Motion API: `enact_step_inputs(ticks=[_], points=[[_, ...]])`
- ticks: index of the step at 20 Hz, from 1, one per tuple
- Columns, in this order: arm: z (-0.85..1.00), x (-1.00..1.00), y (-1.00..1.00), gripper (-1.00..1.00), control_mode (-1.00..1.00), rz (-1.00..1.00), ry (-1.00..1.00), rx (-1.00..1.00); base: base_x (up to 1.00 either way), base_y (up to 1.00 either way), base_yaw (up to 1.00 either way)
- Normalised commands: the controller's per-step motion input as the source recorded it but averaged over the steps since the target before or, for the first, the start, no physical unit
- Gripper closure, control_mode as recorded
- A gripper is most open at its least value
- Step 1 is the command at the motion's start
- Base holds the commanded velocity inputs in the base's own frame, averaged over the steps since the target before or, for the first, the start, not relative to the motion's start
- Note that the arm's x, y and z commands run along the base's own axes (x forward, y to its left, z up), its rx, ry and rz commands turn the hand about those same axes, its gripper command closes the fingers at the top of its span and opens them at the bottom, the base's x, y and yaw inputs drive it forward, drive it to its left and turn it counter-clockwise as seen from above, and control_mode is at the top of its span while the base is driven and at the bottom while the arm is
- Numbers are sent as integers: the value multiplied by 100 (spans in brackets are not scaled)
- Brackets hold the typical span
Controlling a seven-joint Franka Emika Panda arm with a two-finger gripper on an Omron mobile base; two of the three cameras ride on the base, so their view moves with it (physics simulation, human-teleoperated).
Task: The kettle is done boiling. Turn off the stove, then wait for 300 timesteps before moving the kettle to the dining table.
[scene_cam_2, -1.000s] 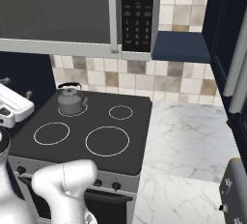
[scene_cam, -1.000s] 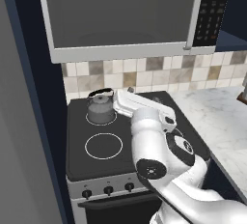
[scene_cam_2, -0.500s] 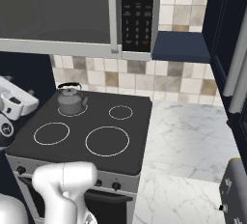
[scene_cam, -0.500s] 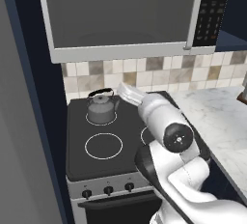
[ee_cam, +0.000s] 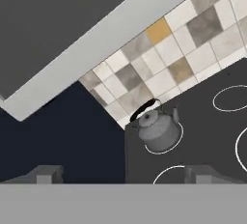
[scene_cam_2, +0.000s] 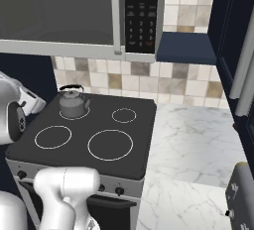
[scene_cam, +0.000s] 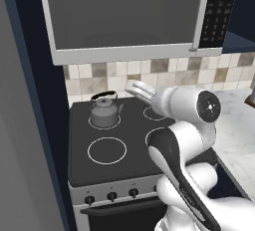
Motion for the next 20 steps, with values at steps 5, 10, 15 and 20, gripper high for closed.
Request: enact_step_inputs(ticks=[5,10,15,20], points=[[-7,18,15,-100,-100,18,31,2,0,0,0],[-31,2,29,-100,-100,8,22,-14,0,0,0],[-23,0,4,-100,-100,0,0,-11,0,0,0],[-13,0,0,-100,-100,0,-1,-5,0,0,0]])
